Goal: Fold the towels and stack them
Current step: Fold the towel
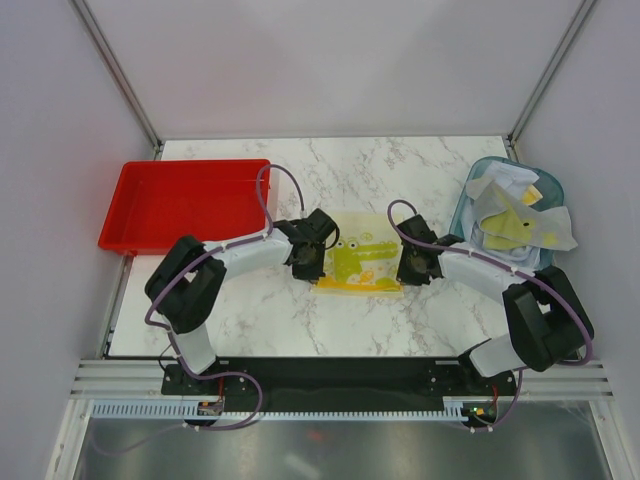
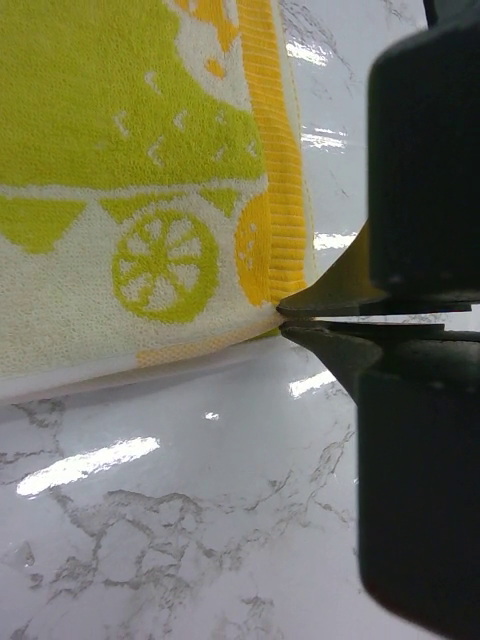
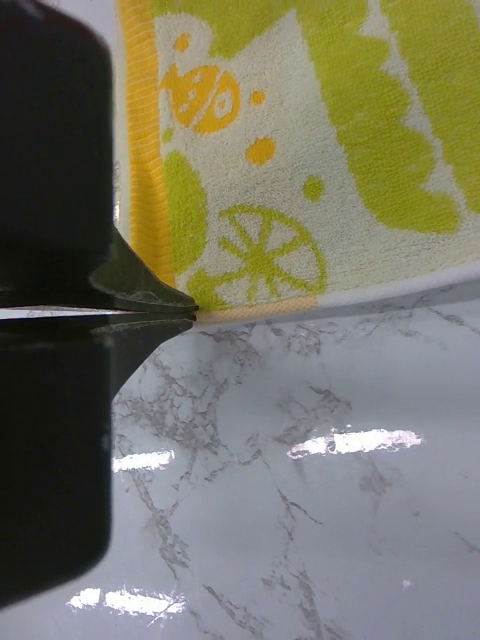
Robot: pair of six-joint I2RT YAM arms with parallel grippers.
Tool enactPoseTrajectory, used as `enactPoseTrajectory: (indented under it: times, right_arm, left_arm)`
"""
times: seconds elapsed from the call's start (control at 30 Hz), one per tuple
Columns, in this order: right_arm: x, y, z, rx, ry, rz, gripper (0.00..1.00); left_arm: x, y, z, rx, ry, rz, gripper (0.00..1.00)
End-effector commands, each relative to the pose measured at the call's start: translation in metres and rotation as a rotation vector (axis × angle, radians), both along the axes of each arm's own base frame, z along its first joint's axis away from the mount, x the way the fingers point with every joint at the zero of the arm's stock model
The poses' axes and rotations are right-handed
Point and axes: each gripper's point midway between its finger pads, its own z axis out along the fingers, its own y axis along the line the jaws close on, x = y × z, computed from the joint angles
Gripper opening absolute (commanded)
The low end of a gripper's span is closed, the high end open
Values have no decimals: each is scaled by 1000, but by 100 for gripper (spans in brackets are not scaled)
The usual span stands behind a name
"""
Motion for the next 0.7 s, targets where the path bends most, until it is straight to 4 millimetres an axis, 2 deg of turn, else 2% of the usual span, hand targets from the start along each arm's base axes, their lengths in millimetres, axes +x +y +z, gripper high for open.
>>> enactPoseTrajectory:
  times: [0.0,0.23,0.37,0.43,0.5,0.53,0.6,0.67]
  right_arm:
    - [13,4,22,5,-63,13,0]
    - [13,14,43,57,-85,55,0]
    - [9,18,59,88,-99,81,0]
    - [-1,16,55,101,-84,85,0]
    - [-9,16,53,123,-81,76,0]
    - [-16,12,43,119,-68,72,0]
    - [-22,10,36,126,-68,59,0]
    - [-27,6,25,121,-56,49,0]
  left_arm:
    - [11,-7,26,-32,-57,44,2]
    - [11,-7,46,-42,-69,46,2]
    - [1,-10,58,-82,-40,27,2]
    - [-7,-7,58,-95,-26,29,2]
    - [-17,2,46,-67,-6,32,2]
    - [-19,5,41,-58,1,32,2]
    - [-28,10,25,-46,29,33,2]
    - [-33,10,18,-57,40,32,2]
